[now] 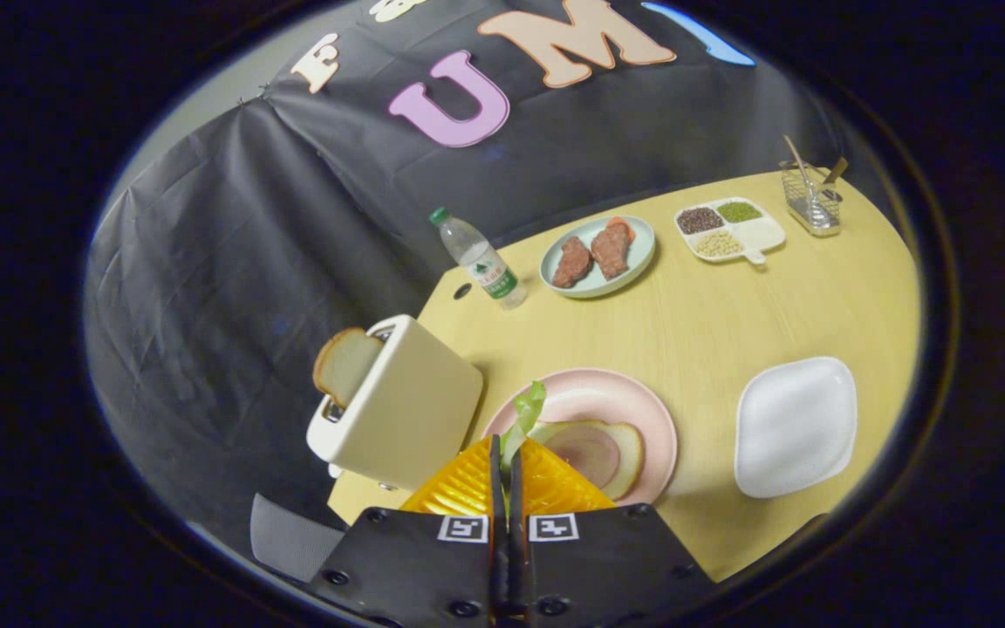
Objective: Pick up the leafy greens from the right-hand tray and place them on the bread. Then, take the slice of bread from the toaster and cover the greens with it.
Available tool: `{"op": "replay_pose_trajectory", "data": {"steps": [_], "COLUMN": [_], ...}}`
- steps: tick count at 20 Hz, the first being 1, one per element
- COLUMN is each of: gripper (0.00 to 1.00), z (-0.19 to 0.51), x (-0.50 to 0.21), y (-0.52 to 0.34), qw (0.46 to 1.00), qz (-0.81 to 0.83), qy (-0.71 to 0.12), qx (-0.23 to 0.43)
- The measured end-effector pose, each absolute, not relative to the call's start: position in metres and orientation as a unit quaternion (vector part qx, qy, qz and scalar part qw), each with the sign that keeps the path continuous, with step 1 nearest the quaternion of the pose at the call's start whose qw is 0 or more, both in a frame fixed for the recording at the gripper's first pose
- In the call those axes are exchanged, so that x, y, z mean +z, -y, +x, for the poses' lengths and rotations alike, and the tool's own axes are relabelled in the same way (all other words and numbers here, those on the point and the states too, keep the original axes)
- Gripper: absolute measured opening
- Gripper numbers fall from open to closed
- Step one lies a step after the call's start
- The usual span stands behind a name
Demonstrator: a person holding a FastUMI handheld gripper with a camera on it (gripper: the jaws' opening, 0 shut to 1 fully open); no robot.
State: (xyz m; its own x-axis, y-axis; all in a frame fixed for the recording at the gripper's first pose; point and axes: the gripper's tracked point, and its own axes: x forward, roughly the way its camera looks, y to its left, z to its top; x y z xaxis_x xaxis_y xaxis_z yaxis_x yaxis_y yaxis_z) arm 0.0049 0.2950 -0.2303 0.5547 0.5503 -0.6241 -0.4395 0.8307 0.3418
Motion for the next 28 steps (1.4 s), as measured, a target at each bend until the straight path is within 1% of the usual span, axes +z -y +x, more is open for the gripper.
{"op": "replay_pose_trajectory", "data": {"steps": [3,8,11,15,21,28], "gripper": [0.03,0.03,0.26,0.55,1.0,1.0], "z": [0.02,0.028,0.028,0.028,0.03,0.026], "x": [-0.255,-0.283,-0.292,-0.286,-0.272,-0.217], "y": [-0.278,-0.255,-0.251,-0.25,-0.232,-0.232], "qw": [0.886,0.882,0.882,0.889,0.903,0.915], "qz": [0.049,0.033,0.02,0.012,0.011,0.022], "qy": [-0.387,-0.413,-0.419,-0.405,-0.391,-0.375], "qx": [0.252,0.222,0.215,0.214,0.175,0.144]}}
